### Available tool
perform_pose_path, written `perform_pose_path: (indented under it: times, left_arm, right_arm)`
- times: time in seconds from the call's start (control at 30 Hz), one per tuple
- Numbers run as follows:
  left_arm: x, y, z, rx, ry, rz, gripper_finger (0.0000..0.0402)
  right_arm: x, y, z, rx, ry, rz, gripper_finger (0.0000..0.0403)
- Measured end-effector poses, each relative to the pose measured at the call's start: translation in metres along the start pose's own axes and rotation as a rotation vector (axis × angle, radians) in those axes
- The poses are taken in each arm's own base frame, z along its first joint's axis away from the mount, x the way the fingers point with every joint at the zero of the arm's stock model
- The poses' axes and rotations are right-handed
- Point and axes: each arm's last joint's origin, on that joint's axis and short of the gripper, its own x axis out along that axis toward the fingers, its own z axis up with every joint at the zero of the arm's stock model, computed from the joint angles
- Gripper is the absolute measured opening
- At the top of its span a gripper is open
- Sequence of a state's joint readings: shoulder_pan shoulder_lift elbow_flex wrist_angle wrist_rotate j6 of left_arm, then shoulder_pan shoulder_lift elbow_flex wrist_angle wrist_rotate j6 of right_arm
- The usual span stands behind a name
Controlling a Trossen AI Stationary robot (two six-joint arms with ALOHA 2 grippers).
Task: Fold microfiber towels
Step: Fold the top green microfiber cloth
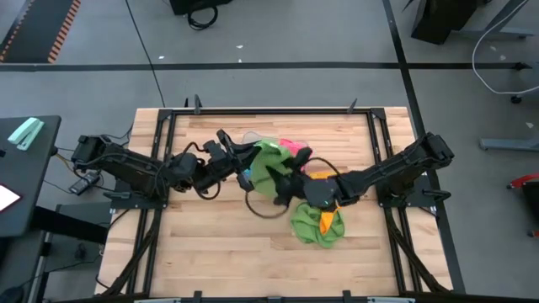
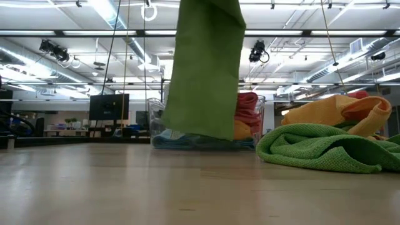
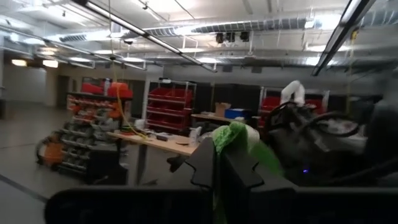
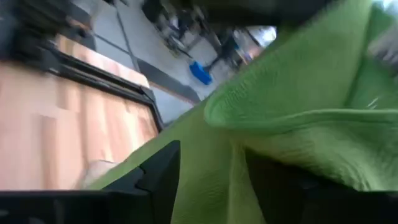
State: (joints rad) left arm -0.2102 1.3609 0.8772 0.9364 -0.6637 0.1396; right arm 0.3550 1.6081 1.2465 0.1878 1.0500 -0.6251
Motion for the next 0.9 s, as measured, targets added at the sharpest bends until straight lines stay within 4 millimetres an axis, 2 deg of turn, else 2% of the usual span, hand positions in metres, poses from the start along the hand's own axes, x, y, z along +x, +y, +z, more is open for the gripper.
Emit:
perform_pose_path:
  times: [0.13, 0.27, 0.37, 0.47, 0.6, 0.73, 0.9]
  left_arm:
    - [-0.001, -0.002, 0.0, 0.028, 0.004, -0.002, 0.0008]
    - [-0.001, -0.002, -0.001, 0.014, 0.014, 0.0, 0.0023]
    - [-0.002, -0.003, -0.001, 0.004, 0.018, -0.009, 0.0031]
    - [-0.004, -0.006, -0.005, 0.025, 0.05, -0.023, 0.0021]
    - [-0.007, -0.01, -0.007, 0.042, 0.079, -0.041, 0.0008]
    - [-0.009, -0.012, -0.01, 0.066, 0.107, -0.033, 0.002]
    - [-0.013, -0.016, -0.02, 0.091, 0.204, -0.049, 0.0023]
  right_arm:
    - [-0.016, -0.008, 0.009, -0.002, 0.002, -0.075, 0.0178]
    - [-0.025, -0.026, 0.013, 0.011, 0.067, -0.188, 0.0169]
    - [-0.022, -0.036, 0.011, 0.022, 0.129, -0.258, 0.0166]
    - [-0.018, -0.041, 0.008, 0.017, 0.161, -0.289, 0.0165]
    - [-0.018, -0.042, 0.008, 0.018, 0.158, -0.287, 0.0165]
    - [-0.026, -0.038, 0.011, 0.018, 0.134, -0.263, 0.0165]
    - [-0.039, -0.021, 0.008, 0.003, 0.085, -0.146, 0.0166]
